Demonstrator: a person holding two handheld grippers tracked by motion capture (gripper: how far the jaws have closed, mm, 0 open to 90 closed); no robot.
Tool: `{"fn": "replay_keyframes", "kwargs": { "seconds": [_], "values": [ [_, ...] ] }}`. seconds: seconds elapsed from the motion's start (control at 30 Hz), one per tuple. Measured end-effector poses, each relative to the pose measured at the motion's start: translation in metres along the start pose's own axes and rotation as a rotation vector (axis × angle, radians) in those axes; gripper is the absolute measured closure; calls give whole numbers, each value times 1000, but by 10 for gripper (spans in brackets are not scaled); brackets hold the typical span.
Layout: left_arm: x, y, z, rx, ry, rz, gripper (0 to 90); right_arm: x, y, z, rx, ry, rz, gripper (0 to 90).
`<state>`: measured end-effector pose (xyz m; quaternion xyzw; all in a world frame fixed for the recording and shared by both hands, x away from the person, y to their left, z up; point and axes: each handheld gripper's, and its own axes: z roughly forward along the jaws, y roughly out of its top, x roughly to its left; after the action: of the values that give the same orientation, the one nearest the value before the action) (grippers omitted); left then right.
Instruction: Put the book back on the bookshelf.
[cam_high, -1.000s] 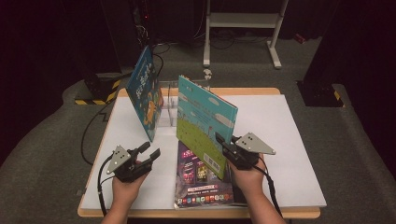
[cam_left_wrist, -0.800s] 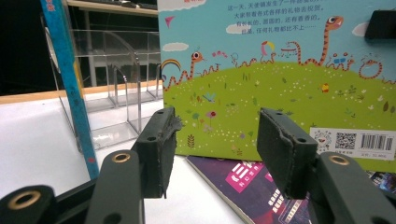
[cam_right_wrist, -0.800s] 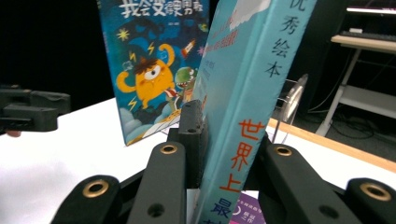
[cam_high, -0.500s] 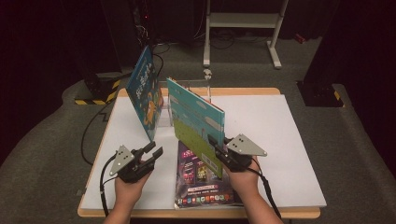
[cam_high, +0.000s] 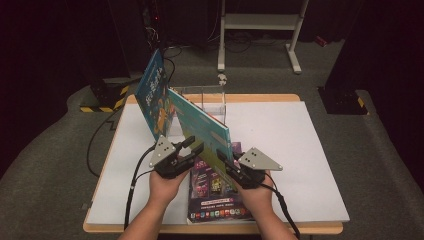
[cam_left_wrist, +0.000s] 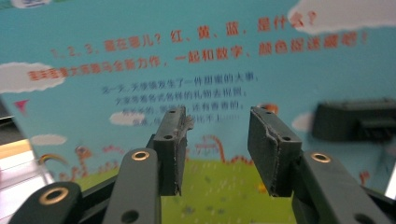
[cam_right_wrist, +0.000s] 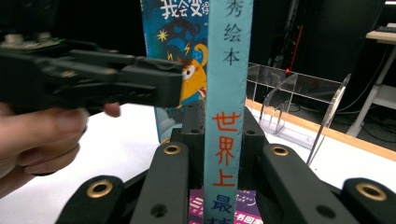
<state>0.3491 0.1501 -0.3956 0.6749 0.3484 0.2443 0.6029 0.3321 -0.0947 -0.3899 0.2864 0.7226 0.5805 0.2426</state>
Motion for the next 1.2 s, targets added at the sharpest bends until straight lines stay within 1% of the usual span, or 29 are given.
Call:
{"fn": "replay_keyframes", "kwargs": {
  "seconds": [0.07,0.17,0.27,0.33,0.4,0.47,0.5,0.53,0.57,0.63,0.7,0.73,0.77,0.8,0.87,0.93,1.0,1.03,1.07,1.13,1.17,1.2],
  "values": [
    [0,1,3,1,-4,-11,574,1,0,0,-1,5,0,778],
    [1,0,3,2,-4,-16,572,2,-1,0,-1,19,-2,767],
    [2,-1,4,1,-4,-17,571,3,-2,-2,12,37,-7,748],
    [2,-2,5,2,-4,-23,570,2,-6,-6,23,43,-12,713],
    [2,-3,6,7,-1,-21,571,-1,-12,-17,24,67,3,672],
    [2,-4,7,8,-1,-28,570,-4,-18,-28,10,102,27,699],
    [2,-4,7,8,-1,-31,571,-4,-22,-34,7,101,18,722],
    [2,-4,8,8,-1,-36,571,-3,-24,-36,19,88,9,740],
    [1,-3,8,8,-4,-37,574,-3,-26,-38,27,77,8,782],
    [-1,-2,9,7,-30,-48,565,-3,-27,-39,34,78,7,789],
    [-4,1,6,11,-70,-48,525,-1,-26,-38,38,75,-4,789],
    [-7,4,3,6,-113,-56,489,0,-25,-37,38,84,0,786],
    [-10,7,0,1,-153,-57,432,1,-26,-37,37,95,-3,784],
    [-12,8,-3,-8,-172,-59,375,3,-26,-36,38,99,-9,784],
    [-19,12,-10,-37,-219,-60,306,8,-27,-36,37,101,-27,782],
    [-24,15,-17,-53,-237,-72,212,13,-27,-35,37,106,-44,778],
    [-26,16,-22,-57,-256,-104,194,18,-28,-34,39,119,-53,772],
    [-26,17,-24,-52,-258,-119,191,20,-29,-33,42,123,-58,771],
    [-25,17,-27,-55,-250,-128,183,23,-29,-32,42,119,-62,769],
    [-25,16,-32,-61,-242,-138,154,27,-29,-30,42,133,-58,763],
    [-26,16,-33,-59,-247,-143,153,28,-29,-29,41,136,-61,760],
    [-27,16,-34,-56,-251,-138,156,30,-29,-27,43,148,-68,756]
  ]
}}
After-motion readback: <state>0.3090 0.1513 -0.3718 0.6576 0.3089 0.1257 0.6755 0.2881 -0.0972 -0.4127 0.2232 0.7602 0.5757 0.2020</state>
